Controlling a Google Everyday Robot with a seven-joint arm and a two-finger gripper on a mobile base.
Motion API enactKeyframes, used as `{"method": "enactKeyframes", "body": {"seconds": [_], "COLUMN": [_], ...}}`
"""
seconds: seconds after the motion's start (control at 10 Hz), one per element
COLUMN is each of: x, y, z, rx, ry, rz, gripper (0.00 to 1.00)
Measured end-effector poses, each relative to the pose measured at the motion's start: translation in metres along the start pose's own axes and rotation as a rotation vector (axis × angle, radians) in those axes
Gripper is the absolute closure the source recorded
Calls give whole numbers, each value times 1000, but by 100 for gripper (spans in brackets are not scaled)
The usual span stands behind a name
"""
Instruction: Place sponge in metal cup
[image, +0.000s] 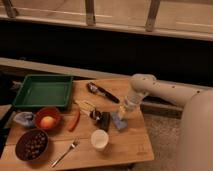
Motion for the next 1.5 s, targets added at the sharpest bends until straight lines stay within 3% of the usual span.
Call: {"method": "enactKeyframes", "body": {"seconds": [0.5, 0.8, 1.1, 1.5], "x": [-12, -22, -38, -50], "y": [5, 32, 71, 127], "z": [-43, -70, -77, -63], "rx": [13, -4, -59, -110], "ry": [-81, -95, -63, 11], "rz": [-33, -128, -251, -391], "gripper": [90, 90, 90, 90]}}
